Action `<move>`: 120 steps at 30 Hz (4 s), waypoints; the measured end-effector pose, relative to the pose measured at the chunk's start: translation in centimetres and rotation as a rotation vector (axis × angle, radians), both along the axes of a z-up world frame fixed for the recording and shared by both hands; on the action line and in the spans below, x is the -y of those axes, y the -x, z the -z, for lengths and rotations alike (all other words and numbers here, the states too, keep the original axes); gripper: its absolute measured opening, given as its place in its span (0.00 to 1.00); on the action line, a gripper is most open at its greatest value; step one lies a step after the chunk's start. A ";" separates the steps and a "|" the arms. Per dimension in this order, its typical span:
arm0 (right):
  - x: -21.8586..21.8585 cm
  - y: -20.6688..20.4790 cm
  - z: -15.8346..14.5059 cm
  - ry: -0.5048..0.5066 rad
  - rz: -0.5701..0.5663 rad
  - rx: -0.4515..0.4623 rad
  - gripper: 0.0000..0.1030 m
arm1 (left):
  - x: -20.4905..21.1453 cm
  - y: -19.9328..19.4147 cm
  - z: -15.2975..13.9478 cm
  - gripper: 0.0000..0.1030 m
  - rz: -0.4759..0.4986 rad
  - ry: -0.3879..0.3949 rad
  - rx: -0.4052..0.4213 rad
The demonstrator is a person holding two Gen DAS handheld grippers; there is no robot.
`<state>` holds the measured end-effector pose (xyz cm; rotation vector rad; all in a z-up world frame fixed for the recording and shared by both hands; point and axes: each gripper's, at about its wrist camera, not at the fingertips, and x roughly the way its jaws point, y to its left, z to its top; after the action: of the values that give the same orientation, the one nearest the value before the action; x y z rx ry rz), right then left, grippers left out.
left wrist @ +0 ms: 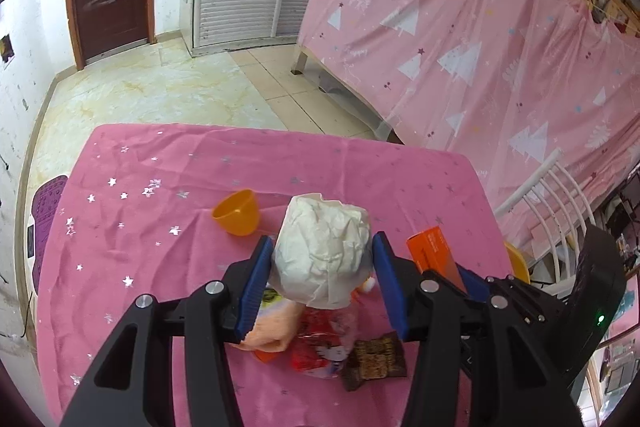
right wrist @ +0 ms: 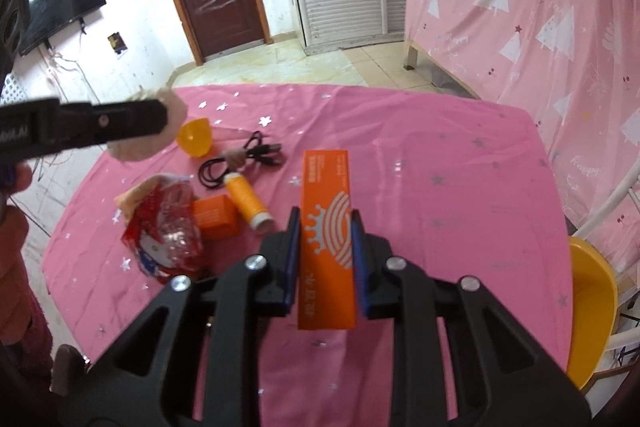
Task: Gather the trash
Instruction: 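Grasp the white crumpled bag with the left gripper while the right grasps the orange box, then carry the bag and orange box to the yellow bucket and release, then move both open grippers away from the bucket toward the table, then grasp the purple-and-peach sock with the left gripper while the right grasps the red wrapper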
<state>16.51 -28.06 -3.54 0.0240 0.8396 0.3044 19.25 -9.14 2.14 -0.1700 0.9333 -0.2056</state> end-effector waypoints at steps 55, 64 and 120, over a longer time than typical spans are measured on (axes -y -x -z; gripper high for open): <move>31.6 4.6 8.4 -0.190 0.631 -0.046 0.46 | 35.1 -0.5 7.1 0.67 0.415 -0.038 -0.148; 28.8 4.5 6.5 -0.164 0.580 -0.008 0.55 | 31.2 0.7 4.6 0.68 0.389 0.016 -0.121; -5.2 4.6 0.7 -0.026 -0.215 0.044 0.79 | -4.2 1.1 3.4 0.75 0.021 0.020 -0.068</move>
<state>11.89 -22.89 -4.20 -0.0484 0.7952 0.5161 18.10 -4.97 -1.23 -0.1865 1.0010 -0.2293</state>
